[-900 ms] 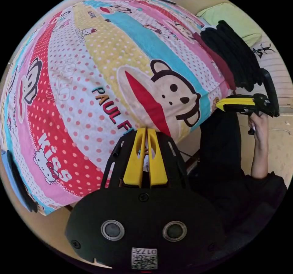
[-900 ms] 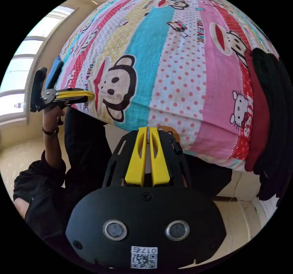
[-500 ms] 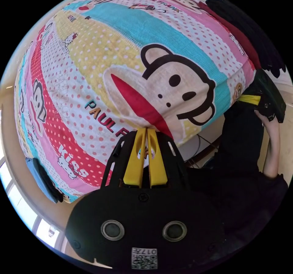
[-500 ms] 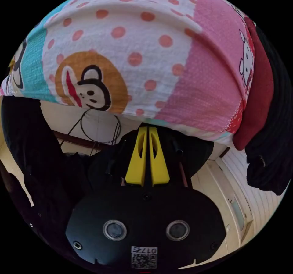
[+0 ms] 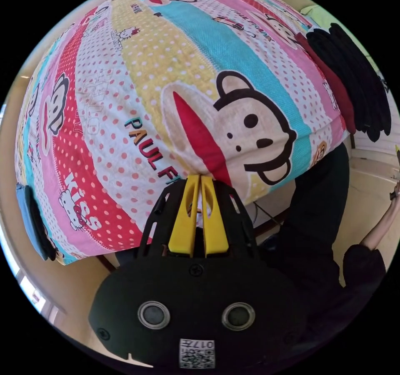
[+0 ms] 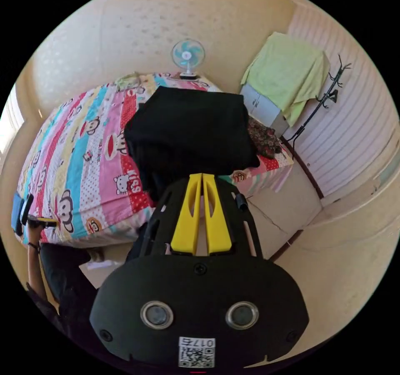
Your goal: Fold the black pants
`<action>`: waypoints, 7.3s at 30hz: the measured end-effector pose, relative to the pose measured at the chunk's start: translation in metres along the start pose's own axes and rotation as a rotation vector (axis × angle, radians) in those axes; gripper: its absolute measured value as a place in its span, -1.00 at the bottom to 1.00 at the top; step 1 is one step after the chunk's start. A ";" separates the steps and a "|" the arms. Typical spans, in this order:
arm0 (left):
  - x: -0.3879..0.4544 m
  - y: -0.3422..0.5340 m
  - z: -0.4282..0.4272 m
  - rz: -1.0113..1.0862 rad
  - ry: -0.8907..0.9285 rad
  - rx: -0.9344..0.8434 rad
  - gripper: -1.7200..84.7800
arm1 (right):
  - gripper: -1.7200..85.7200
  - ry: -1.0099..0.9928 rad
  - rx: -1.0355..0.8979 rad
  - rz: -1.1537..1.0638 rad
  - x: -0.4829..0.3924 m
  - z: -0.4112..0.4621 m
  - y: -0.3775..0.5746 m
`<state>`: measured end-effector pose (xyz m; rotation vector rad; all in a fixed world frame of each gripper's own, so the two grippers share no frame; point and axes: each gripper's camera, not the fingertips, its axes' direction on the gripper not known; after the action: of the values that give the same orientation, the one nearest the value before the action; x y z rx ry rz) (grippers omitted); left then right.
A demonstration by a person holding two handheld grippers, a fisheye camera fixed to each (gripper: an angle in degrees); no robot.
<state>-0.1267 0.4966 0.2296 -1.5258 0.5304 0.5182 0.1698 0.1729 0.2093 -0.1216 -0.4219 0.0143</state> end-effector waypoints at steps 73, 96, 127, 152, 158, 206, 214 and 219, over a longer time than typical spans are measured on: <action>0.079 -0.094 0.033 0.290 -0.246 0.303 -0.82 | -0.85 -1.068 -0.660 -0.428 -0.072 0.259 -0.043; -0.166 0.125 0.103 -0.083 0.330 -0.261 -0.98 | -0.72 -0.896 -0.157 -0.108 -0.126 0.304 -0.212; 0.141 -0.061 -0.009 0.574 0.141 0.199 -0.75 | -0.92 -1.080 -0.285 -0.270 -0.193 0.300 -0.131; 0.290 -0.178 0.098 0.473 -0.171 0.431 -0.97 | -0.91 -1.063 -0.222 -0.180 -0.045 0.353 -0.185; 0.263 -0.115 0.009 0.395 -0.218 0.690 -0.97 | -0.74 -1.166 -0.092 -0.120 -0.036 0.353 -0.184; 0.169 -0.149 -0.097 0.407 0.628 0.742 -0.96 | -0.64 -1.281 0.000 0.121 0.028 0.347 -0.103; 0.071 -0.045 -0.165 0.501 1.061 1.011 -0.97 | -0.62 -1.296 0.088 0.105 0.036 0.320 -0.054; 0.061 0.001 -0.209 0.589 1.104 1.068 -0.97 | -0.55 -1.482 0.230 -0.024 0.023 0.298 -0.011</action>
<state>-0.0797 0.2863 0.1956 -0.4542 1.7905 -0.2650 0.0690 0.1968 0.4894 0.1513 -1.8944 0.1337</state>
